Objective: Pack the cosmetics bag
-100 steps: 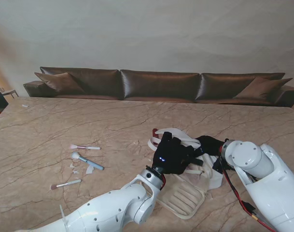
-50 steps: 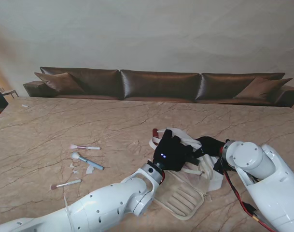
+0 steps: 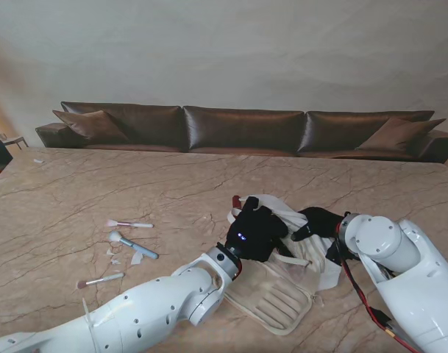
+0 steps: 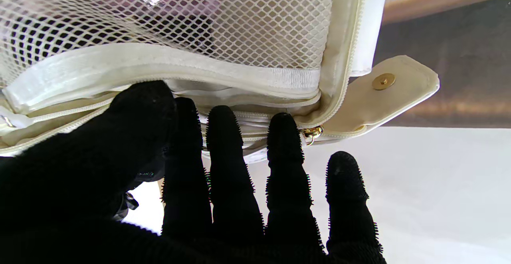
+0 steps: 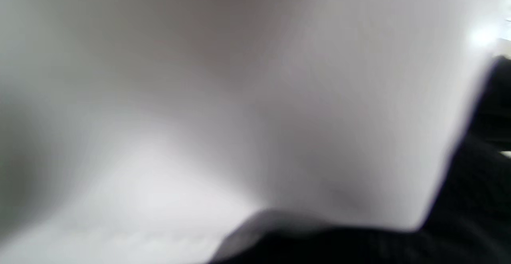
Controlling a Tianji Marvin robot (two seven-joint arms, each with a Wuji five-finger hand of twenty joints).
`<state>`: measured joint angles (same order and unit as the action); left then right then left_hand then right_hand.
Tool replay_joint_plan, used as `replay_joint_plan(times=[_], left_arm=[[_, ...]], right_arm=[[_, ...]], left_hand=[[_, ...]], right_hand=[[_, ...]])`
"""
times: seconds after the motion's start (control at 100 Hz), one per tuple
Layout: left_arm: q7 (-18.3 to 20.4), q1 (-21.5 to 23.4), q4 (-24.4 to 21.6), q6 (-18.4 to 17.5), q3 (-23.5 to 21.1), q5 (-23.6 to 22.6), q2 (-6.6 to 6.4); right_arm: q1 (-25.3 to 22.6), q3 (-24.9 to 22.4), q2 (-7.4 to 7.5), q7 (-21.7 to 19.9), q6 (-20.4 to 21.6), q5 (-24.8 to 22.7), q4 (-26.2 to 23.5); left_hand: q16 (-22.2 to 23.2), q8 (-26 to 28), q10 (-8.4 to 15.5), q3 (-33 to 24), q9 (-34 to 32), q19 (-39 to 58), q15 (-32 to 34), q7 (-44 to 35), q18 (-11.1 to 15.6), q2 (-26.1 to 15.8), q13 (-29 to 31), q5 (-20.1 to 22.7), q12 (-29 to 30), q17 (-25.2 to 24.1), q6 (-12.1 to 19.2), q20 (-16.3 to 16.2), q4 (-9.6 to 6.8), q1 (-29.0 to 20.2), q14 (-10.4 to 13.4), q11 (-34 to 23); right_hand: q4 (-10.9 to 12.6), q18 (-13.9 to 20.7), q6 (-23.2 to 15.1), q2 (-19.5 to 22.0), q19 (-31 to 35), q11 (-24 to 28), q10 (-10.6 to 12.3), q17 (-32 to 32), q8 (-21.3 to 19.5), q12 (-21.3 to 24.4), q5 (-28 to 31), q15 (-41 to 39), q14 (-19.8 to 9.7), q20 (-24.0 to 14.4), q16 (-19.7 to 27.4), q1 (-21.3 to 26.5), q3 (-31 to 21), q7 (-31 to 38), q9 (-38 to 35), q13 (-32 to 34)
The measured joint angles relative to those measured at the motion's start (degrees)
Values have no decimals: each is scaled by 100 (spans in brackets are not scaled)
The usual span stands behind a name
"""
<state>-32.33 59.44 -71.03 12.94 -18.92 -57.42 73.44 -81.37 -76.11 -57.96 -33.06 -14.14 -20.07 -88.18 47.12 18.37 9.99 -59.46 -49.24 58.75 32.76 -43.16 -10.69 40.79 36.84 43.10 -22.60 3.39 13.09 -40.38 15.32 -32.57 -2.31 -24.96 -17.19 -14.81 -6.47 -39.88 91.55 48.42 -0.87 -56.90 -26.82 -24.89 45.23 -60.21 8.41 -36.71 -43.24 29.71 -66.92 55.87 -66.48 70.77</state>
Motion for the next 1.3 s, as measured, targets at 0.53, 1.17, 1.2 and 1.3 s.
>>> replay_joint_plan(times=[0.53, 1.17, 1.2, 1.3], left_arm=[[73, 402, -416, 83, -679, -6, -209], [1477, -271, 435, 1255, -783, 1412, -27], [1520, -328, 508, 1193, -711, 1434, -11], [1689, -548, 796, 842, -458, 1578, 54]], right_arm=[[-190, -257, 0, -54, -19, -178, -235], [-398, -519, 28, -91, -102, -399, -441], [-403, -526, 29, -92, -102, -401, -446], [-415, -540, 32, -93, -103, -402, -458]], left_hand=[[-217, 374, -140, 160, 524, -142, -313, 51, 13, -644, -283, -467, -136, -70, -385, 1, -254, 180, -162, -166], [-208, 256, -755, 361, 1307, -47, -278, 998, -134, -1335, -300, -1412, -312, 243, -1040, 1, -778, 785, -463, -130], [-242, 179, -755, 365, 1396, -119, -388, 1177, -134, -1496, -404, -1479, -337, 204, -935, 1, -890, 784, -463, -55], [-372, 20, -752, 585, 1730, -238, -623, 1420, -128, -2020, -604, -1601, -182, 92, -825, 1, -892, 468, -464, 176]], right_hand=[[0, 0, 0, 0, 0, 2, 0, -2, 0, -14, 0, -19, 0, 0, 0, 0, 0, 0, 0, 0], [0, 0, 0, 0, 0, 4, -1, -6, -8, -63, 0, -58, 0, 0, 0, 0, 0, 0, -1, 0], [0, 0, 0, 0, 0, 5, -1, -5, -8, -63, 0, -58, 0, 0, 0, 0, 0, 0, -1, 0], [0, 0, 0, 0, 0, 5, -1, -6, -9, -64, 0, -58, 0, 0, 0, 0, 0, 0, -1, 0]])
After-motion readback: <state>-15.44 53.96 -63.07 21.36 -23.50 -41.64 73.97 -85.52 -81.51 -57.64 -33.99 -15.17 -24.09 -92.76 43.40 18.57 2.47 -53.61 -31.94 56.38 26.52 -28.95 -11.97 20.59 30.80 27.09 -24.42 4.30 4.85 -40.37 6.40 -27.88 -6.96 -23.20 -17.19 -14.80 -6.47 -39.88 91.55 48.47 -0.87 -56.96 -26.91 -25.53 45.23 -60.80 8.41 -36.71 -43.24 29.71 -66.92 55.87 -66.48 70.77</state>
